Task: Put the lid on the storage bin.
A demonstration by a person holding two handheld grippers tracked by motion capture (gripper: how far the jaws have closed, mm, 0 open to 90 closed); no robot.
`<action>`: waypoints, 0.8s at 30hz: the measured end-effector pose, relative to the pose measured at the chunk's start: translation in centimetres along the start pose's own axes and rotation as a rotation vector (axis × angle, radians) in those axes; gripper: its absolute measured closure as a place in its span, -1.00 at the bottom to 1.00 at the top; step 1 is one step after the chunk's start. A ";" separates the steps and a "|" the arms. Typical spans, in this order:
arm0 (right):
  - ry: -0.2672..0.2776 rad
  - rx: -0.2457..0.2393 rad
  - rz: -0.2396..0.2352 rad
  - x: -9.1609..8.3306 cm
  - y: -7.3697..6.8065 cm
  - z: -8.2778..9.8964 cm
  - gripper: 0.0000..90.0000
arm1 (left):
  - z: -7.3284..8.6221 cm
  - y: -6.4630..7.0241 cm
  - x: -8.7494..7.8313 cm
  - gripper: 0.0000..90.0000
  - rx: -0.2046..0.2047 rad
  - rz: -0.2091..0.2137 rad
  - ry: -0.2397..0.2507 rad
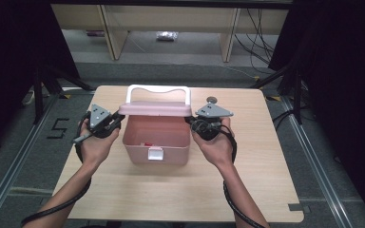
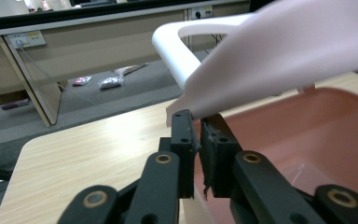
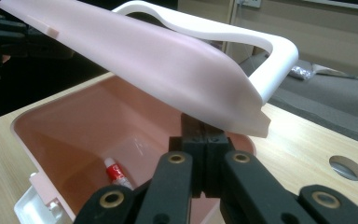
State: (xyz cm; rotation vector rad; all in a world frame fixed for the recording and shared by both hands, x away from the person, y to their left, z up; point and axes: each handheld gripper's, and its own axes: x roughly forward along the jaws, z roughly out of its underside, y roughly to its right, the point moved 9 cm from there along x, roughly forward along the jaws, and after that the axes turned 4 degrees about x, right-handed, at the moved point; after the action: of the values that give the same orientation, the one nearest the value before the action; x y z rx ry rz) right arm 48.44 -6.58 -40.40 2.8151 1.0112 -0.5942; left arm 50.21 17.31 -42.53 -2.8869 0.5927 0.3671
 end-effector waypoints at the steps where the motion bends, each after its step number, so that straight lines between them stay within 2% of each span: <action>1: 0.000 0.000 0.001 0.0 0.0 0.0 1.00 | 0.1 0.0 -0.1 0.78 0.010 0.006 -0.008; 7: -0.016 -0.003 -0.002 -0.2 -0.2 0.2 1.00 | 1.0 0.1 -1.2 0.58 0.058 0.019 -0.037; 8: -0.019 0.012 0.005 -0.2 -0.3 0.3 1.00 | 1.1 0.1 -1.5 0.56 0.069 0.018 -0.040; 10: -0.017 0.006 -0.015 -0.2 -0.4 0.3 1.00 | 1.3 0.0 -1.9 0.55 0.074 0.028 -0.040; 11: -0.027 -0.009 -0.005 -0.3 -0.3 0.4 1.00 | 1.4 0.0 -2.3 0.55 0.079 0.027 -0.044; 14: -0.024 -0.017 -0.009 -0.3 -0.3 0.5 1.00 | 1.6 -0.2 -3.0 0.56 0.086 0.031 -0.041; 16: -0.041 0.000 -0.011 -0.4 -0.5 0.9 1.00 | 1.7 -0.4 -3.6 0.59 0.083 0.024 -0.029; 18: -0.037 -0.007 -0.013 -0.3 -0.5 1.1 1.00 | 1.8 -0.6 -4.2 0.62 0.065 0.020 -0.014; 19: -0.046 0.011 -0.016 -0.4 -0.6 1.3 1.00 | 1.8 -0.7 -4.4 0.64 0.058 0.018 0.000; 20: -0.039 -0.017 -0.014 -0.3 -0.5 1.3 1.00 | 1.8 -0.9 -4.7 0.65 0.056 0.015 0.004; 21: -0.045 0.010 -0.022 -0.3 -0.8 1.5 1.00 | 1.9 -0.9 -4.9 0.66 0.044 0.016 0.014; 22: -0.050 0.005 -0.011 -0.4 -0.7 1.6 1.00 | 2.0 -0.9 -5.0 0.67 0.037 0.022 0.021; 24: -0.069 -0.010 -0.020 -0.4 -0.7 1.9 1.00 | 2.2 -0.8 -5.1 0.68 0.024 0.029 0.030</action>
State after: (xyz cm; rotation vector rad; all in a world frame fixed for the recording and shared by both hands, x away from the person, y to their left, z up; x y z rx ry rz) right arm 47.04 -6.69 -41.96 2.7576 1.0284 -0.6817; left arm 45.53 20.37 -43.09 -2.8688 0.6408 0.3188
